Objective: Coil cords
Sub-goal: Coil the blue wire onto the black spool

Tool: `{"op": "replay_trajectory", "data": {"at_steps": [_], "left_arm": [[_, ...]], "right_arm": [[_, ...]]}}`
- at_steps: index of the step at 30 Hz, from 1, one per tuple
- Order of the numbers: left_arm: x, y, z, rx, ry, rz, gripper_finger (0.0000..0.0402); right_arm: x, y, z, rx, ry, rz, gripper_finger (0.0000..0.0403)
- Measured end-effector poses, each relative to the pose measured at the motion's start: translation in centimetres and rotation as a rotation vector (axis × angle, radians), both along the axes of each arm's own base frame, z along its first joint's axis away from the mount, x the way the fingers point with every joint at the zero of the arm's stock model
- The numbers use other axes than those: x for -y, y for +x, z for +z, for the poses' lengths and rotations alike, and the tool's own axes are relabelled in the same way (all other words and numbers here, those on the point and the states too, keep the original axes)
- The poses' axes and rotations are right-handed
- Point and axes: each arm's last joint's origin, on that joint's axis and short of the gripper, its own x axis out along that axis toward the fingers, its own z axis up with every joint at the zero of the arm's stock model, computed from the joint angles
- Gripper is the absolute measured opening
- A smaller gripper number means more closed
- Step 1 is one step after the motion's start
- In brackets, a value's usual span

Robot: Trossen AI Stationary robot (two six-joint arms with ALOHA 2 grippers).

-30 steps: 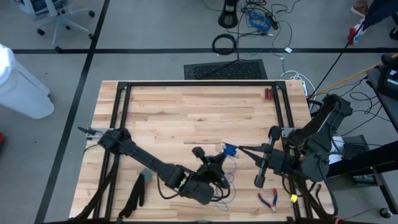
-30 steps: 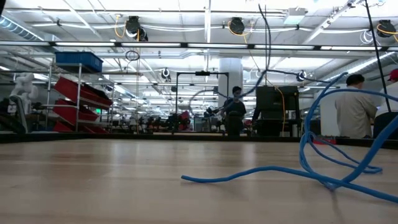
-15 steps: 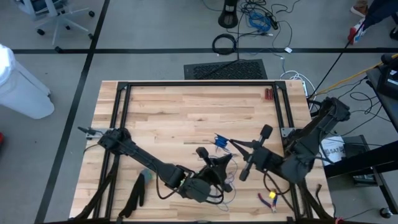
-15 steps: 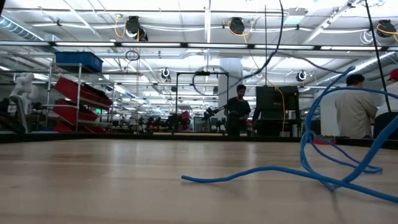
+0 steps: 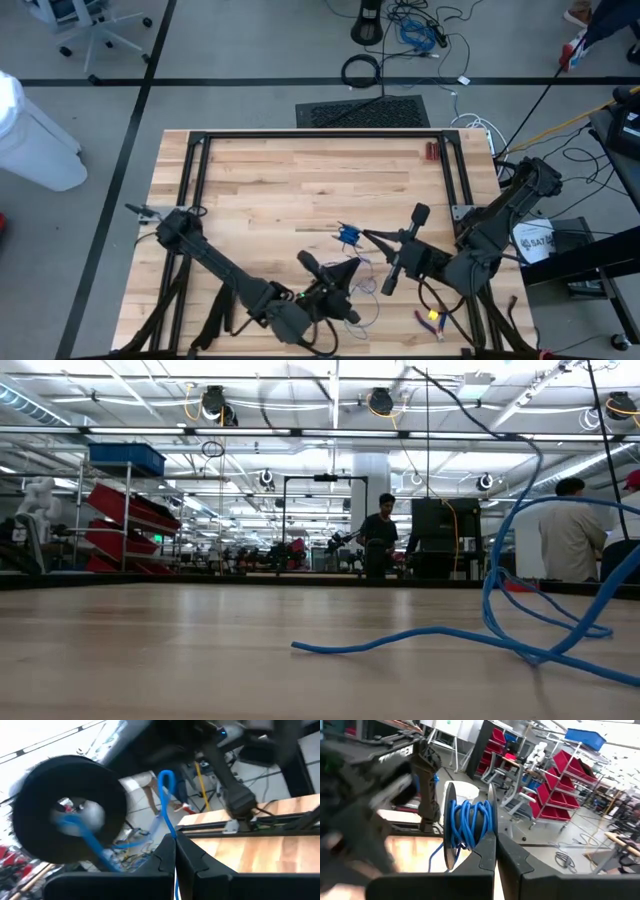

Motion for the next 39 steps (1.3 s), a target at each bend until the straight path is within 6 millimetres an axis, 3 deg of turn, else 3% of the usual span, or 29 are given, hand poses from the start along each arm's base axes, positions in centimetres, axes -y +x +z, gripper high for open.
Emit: {"op": "replay_trajectory", "data": {"at_steps": [11,17,33,39], "left_arm": [[0.8,-2.5,2.9,0.044,-0.033,-0.040,0.0001],[0.7,-2.6,3.1,0.040,-0.029,-0.040,0.0001],[0.3,-2.7,3.1,-0.001,0.001,0.046,0.0001],[0.6,-3.2,3.1,-0.073,0.051,0.131,0.0001]], "right_arm": [[0.0,0.0,0.0,0.001,0.004,0.002,0.0000],[-0.1,0.1,0.0,0.001,0.027,0.069,0.0000],[0.6,0.5,-0.7,-0.030,0.057,0.042,0.0000],[0.9,0.9,-1.1,-0.063,0.088,0.131,0.0000]]}}
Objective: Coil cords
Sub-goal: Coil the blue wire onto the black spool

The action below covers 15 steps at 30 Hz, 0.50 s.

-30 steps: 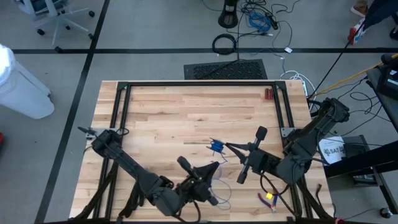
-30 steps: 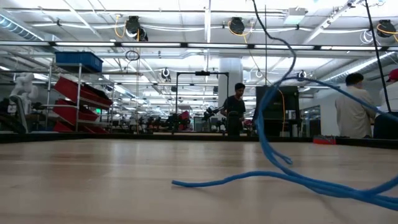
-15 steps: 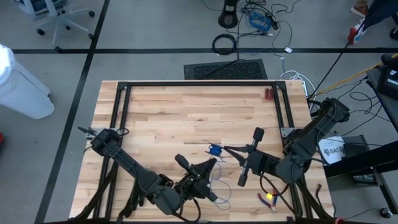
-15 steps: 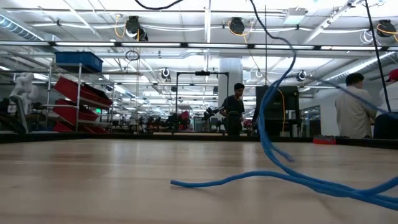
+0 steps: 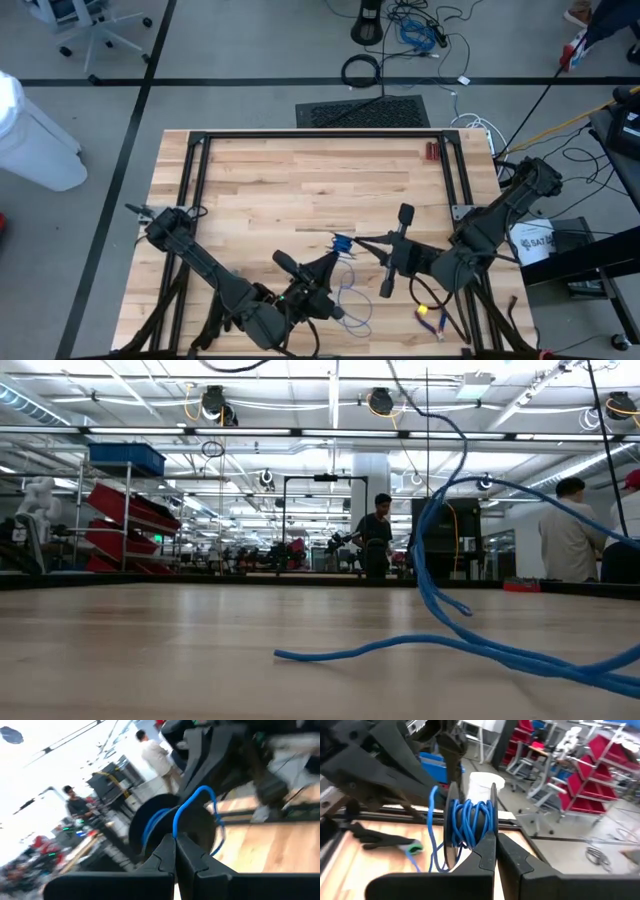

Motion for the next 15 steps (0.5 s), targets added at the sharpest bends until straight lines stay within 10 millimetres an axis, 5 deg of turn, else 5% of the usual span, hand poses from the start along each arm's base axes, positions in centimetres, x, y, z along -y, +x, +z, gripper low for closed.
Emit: {"op": "replay_trajectory", "data": {"at_steps": [15], "left_arm": [[0.5,-0.4,1.0,0.010,0.004,-0.063,0.0001]], "right_arm": [[0.3,0.3,-0.5,-0.046,0.055,0.091,0.0000]]}}
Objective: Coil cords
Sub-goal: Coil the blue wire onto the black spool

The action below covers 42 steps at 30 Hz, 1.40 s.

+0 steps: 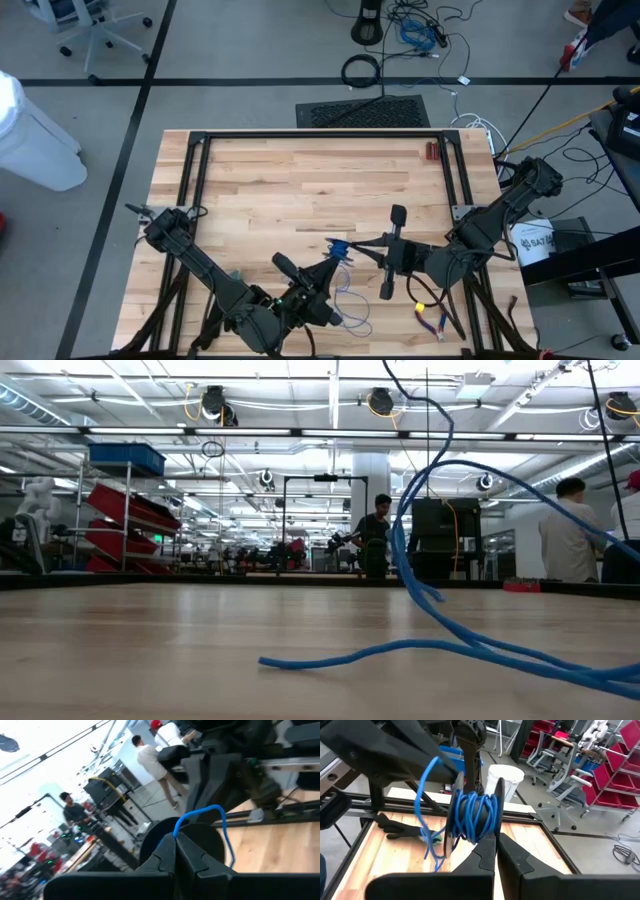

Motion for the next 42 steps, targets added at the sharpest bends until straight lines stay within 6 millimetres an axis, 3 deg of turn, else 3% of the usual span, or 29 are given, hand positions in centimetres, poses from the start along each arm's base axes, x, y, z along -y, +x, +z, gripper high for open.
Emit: {"op": "replay_trajectory", "data": {"at_steps": [5,14,26,42], "left_arm": [[0.1,0.4,-0.3,0.035,-0.029,-0.100,0.0001],[0.0,0.6,-0.8,0.037,-0.047,-0.116,0.0001],[0.1,1.3,-1.7,0.079,-0.188,-0.345,0.0001],[-1.0,2.1,-2.3,0.081,-0.246,-0.336,0.0001]], "right_arm": [[0.2,0.0,0.2,0.024,-0.009,-0.065,0.0000],[0.3,0.0,0.2,0.028,-0.029,-0.096,0.0000],[0.3,-0.1,0.2,0.027,-0.050,-0.122,0.0000],[0.5,-0.1,0.2,0.034,-0.063,-0.172,0.0000]]}}
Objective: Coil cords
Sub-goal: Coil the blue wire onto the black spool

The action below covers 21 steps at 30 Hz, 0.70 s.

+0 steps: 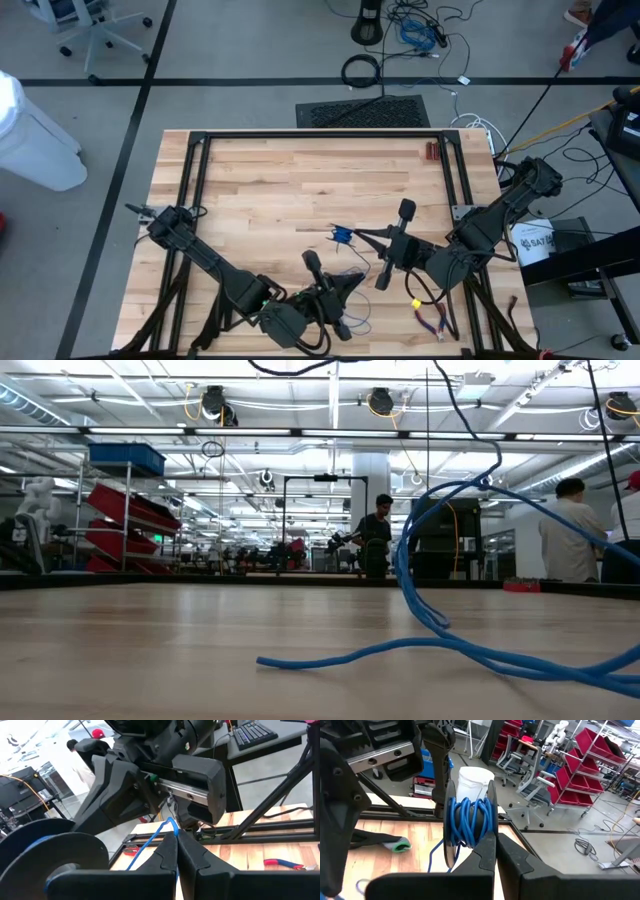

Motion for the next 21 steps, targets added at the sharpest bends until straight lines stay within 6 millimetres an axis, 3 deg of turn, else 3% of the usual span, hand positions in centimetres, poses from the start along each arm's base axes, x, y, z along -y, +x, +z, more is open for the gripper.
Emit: {"op": "replay_trajectory", "data": {"at_steps": [12,21], "left_arm": [[-0.31,0.25,-0.10,-0.001,-0.018,-0.011,0.0001],[-0.55,0.04,0.03,-0.033,0.072,0.083,0.0001]], "right_arm": [[0.12,-0.07,-0.08,-0.009,-0.028,-0.034,0.0000],[-0.27,0.05,-0.29,-0.046,0.002,0.112,0.0000]]}}
